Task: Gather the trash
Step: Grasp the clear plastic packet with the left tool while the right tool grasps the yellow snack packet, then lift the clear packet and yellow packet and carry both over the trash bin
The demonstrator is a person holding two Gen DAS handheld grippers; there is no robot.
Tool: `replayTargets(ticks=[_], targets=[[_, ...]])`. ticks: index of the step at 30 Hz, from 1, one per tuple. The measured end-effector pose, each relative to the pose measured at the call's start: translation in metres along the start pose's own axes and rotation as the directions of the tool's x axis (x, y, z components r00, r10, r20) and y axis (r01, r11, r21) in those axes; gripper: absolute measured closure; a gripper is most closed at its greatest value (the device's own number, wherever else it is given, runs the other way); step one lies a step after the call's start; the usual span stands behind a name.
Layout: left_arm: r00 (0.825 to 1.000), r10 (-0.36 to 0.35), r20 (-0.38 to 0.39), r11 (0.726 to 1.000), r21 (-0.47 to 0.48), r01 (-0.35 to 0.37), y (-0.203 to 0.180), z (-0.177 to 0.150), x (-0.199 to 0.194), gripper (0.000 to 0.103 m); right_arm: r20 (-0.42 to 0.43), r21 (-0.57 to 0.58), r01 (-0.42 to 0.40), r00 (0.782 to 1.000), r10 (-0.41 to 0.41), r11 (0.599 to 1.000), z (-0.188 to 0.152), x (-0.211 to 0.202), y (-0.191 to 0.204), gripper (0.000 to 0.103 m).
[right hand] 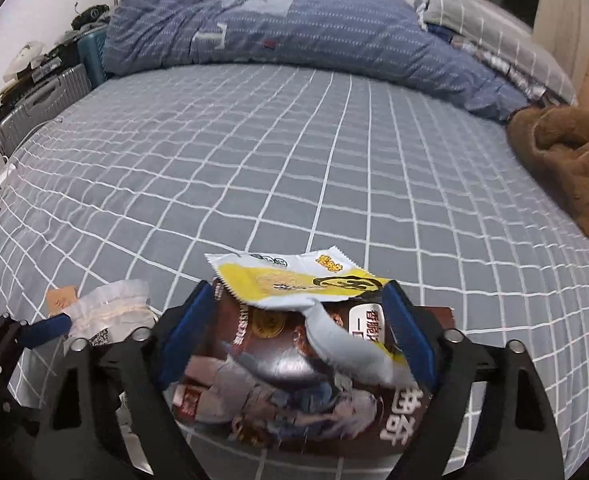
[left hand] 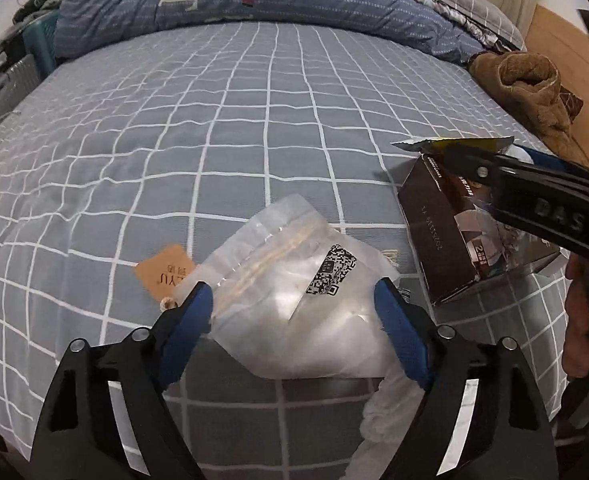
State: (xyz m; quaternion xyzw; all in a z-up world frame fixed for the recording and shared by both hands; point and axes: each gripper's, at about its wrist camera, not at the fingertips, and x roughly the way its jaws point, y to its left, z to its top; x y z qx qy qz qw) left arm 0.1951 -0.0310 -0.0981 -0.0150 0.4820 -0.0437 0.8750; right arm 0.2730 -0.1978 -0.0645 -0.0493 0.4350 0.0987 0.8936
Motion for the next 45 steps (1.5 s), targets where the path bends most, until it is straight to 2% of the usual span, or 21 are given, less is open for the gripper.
replayTargets(ticks=[3, 5, 7, 9, 11, 14, 23, 26, 35, 45], targets=[[1.000, -0.013, -0.018, 1.000, -0.002, 0.013, -0.002, 0.003, 0.007, 0.032, 0.000, -0.001, -0.011, 1.000, 0.011, 1.000, 0.002, 0.003, -0.001, 0.036], [0.999, -0.028, -0.023, 1.000, -0.010, 0.027, -0.001, 0.005, 0.008, 0.039, -0.008, -0.005, -0.045, 0.999, 0.045, 0.999, 0.005, 0.005, -0.001, 0.052], [0.999, -0.028, -0.025, 1.000, -0.005, 0.028, -0.001, 0.006, 0.009, 0.048, -0.009, -0.018, -0.054, 0.999, 0.053, 0.998, 0.007, 0.006, 0.001, 0.060], [0.999, -0.027, -0.028, 1.000, 0.002, 0.027, -0.002, 0.007, 0.010, 0.051, -0.012, -0.024, -0.066, 0.998, 0.065, 0.998, 0.008, 0.008, 0.004, 0.069], [0.999, -0.030, -0.027, 1.000, 0.003, 0.030, -0.002, 0.008, 0.010, 0.054, -0.006, -0.035, -0.064, 0.998, 0.064, 0.997, 0.009, 0.007, 0.006, 0.082], [0.999, -0.037, -0.013, 0.999, 0.002, 0.037, -0.001, 0.011, 0.009, 0.057, 0.007, -0.048, -0.046, 0.999, 0.046, 0.998, 0.009, 0.006, 0.009, 0.094], [0.999, -0.006, 0.043, 1.000, 0.013, 0.005, 0.001, 0.016, -0.002, 0.061, 0.094, -0.055, -0.008, 0.995, 0.013, 0.998, 0.009, -0.015, 0.010, 0.097], [0.996, 0.012, 0.083, 1.000, -0.008, -0.012, 0.005, 0.019, -0.012, 0.062, 0.121, -0.049, -0.005, 0.993, 0.011, 0.999, 0.009, -0.026, 0.010, 0.097], [0.988, 0.010, 0.152, 1.000, -0.011, -0.009, 0.008, 0.019, -0.046, 0.063, 0.174, -0.040, -0.006, 0.985, 0.013, 0.999, 0.005, -0.057, 0.017, 0.097], [0.981, 0.027, 0.195, 0.999, -0.034, -0.020, 0.010, 0.009, -0.076, 0.063, 0.221, -0.009, -0.005, 0.975, 0.007, 1.000, -0.012, -0.100, 0.017, 0.097]])
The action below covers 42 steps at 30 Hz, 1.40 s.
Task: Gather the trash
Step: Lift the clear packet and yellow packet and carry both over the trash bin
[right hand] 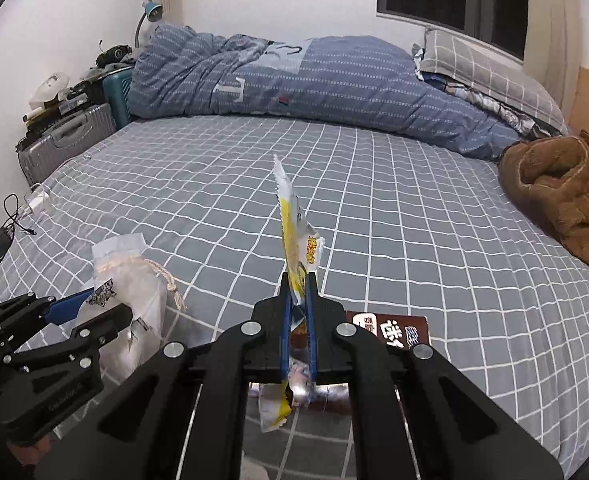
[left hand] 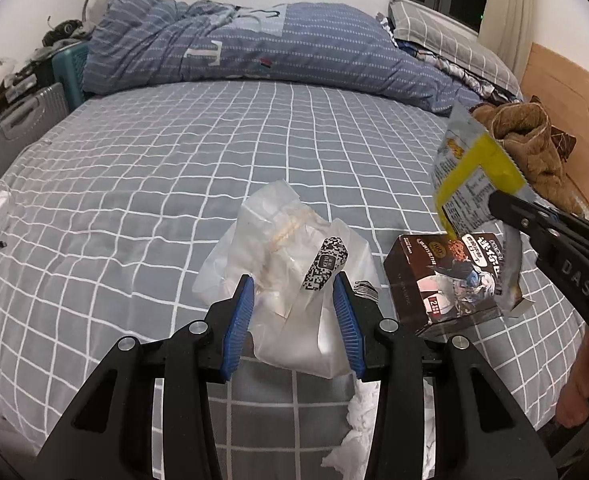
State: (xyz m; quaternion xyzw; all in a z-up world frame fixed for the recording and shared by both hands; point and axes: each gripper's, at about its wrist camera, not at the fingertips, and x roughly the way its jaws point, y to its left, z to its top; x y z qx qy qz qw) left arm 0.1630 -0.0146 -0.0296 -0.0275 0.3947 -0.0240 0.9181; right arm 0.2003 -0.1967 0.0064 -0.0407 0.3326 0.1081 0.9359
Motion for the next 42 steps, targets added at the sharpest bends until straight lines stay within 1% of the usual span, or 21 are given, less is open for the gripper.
replayTargets(ticks=[7, 21, 28, 34, 42], targets=[[1.000, 0.015, 0.012, 1.000, 0.003, -0.015, -0.001, -0.007, -0.016, 0.063, 0.017, 0.013, 0.010, 1.000, -0.010, 1.000, -0.010, -0.025, 0.000, 0.097], [1.000, 0.005, 0.015, 1.000, 0.012, -0.005, -0.008, -0.030, -0.047, 0.063, 0.016, 0.024, -0.004, 1.000, 0.003, 1.000, -0.043, -0.074, 0.015, 0.097], [1.000, 0.003, 0.016, 0.999, 0.032, -0.004, -0.010, -0.045, -0.065, 0.063, 0.014, 0.030, 0.002, 1.000, -0.002, 1.000, -0.059, -0.093, 0.021, 0.097], [1.000, 0.010, 0.018, 1.000, 0.022, -0.010, -0.007, -0.054, -0.076, 0.063, 0.006, 0.039, 0.009, 1.000, -0.009, 0.999, -0.076, -0.108, 0.028, 0.097], [1.000, 0.012, 0.021, 1.000, 0.008, -0.012, -0.005, -0.071, -0.097, 0.063, -0.008, 0.045, -0.002, 1.000, 0.002, 0.999, -0.094, -0.124, 0.035, 0.097]])
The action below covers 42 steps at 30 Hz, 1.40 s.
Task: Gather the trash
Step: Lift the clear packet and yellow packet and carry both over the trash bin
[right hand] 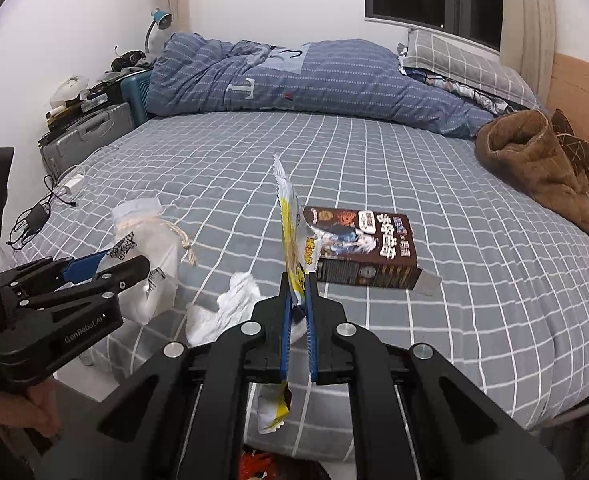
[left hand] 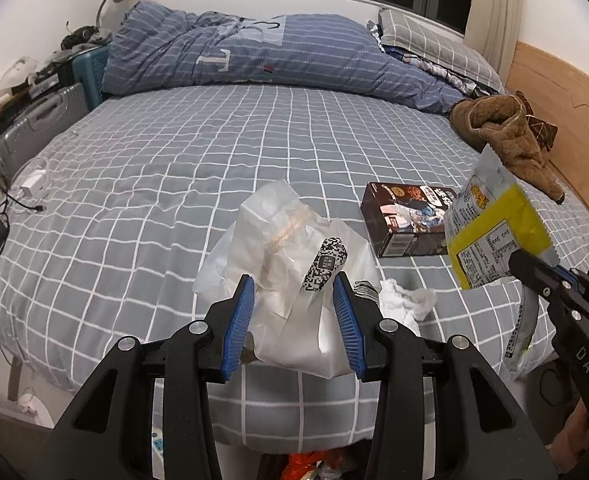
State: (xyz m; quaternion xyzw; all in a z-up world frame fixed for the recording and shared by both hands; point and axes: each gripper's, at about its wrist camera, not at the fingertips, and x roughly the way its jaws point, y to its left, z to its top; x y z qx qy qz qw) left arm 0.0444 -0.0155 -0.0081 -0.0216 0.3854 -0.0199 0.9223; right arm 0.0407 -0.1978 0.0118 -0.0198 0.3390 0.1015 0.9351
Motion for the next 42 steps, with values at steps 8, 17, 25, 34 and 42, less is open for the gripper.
replayTargets(ticks=[8, 17, 25, 34, 42], targets=[[1.000, 0.003, 0.011, 1.000, -0.002, -0.003, 0.000, -0.019, -0.025, 0.063, -0.013, 0.018, -0.005, 1.000, 0.005, 1.000, -0.019, -0.019, 0.004, 0.097], [1.000, 0.010, 0.000, 1.000, -0.006, -0.010, -0.002, -0.055, -0.048, 0.063, -0.038, 0.025, 0.003, 0.999, -0.002, 1.000, -0.054, -0.046, 0.013, 0.097], [1.000, 0.007, -0.003, 1.000, 0.010, -0.007, -0.010, -0.084, -0.069, 0.063, -0.058, 0.022, -0.002, 0.998, 0.003, 1.000, -0.085, -0.069, 0.029, 0.097], [1.000, 0.000, -0.031, 1.000, -0.003, -0.001, -0.013, -0.114, -0.088, 0.063, -0.089, 0.039, -0.009, 0.996, 0.012, 0.999, -0.111, -0.088, 0.037, 0.097], [0.998, 0.013, -0.069, 1.000, -0.012, -0.014, -0.013, -0.141, -0.102, 0.063, -0.148, 0.055, -0.017, 0.989, 0.025, 0.998, -0.141, -0.099, 0.045, 0.097]])
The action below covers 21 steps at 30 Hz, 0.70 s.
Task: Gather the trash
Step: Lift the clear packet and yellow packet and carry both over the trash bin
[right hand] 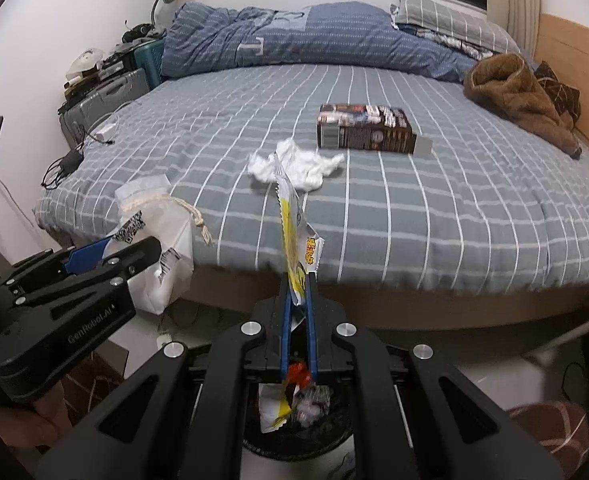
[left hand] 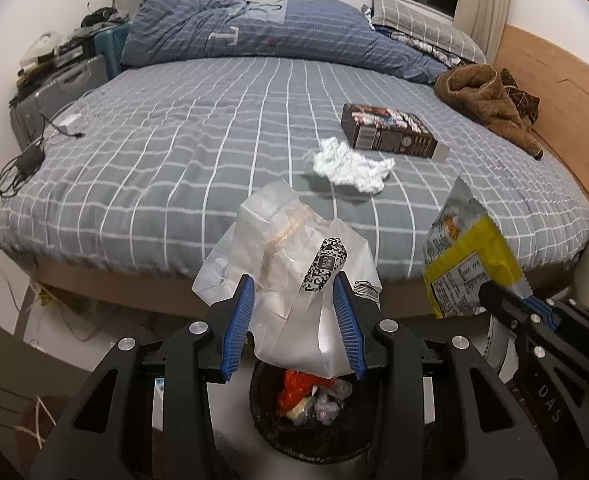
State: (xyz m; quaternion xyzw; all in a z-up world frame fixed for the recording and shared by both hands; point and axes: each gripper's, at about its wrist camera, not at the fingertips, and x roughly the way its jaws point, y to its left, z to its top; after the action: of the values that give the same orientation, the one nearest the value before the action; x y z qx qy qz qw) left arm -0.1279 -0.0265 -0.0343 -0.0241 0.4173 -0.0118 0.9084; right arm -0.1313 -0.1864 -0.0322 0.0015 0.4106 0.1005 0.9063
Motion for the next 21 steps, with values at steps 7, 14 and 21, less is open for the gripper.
replayTargets(ticks=[7, 14, 21], targets=[[0.998, 0.012, -0.054, 1.000, 0.009, -0.012, 0.006, -0.027, 0.005, 0.063, -0.076, 0.007, -0.016, 0.997, 0.016, 1.000, -0.029, 0.010, 0.010, 0.097], [0.993, 0.012, -0.114, 1.000, -0.013, -0.013, 0.022, -0.051, 0.024, 0.064, -0.155, 0.019, -0.012, 0.988, 0.015, 1.000, -0.045, 0.032, 0.003, 0.097], [0.987, 0.003, -0.162, 1.000, -0.010, -0.005, 0.025, -0.061, 0.043, 0.064, -0.266, -0.012, -0.006, 0.964, 0.003, 1.000, -0.064, 0.073, 0.008, 0.097]])
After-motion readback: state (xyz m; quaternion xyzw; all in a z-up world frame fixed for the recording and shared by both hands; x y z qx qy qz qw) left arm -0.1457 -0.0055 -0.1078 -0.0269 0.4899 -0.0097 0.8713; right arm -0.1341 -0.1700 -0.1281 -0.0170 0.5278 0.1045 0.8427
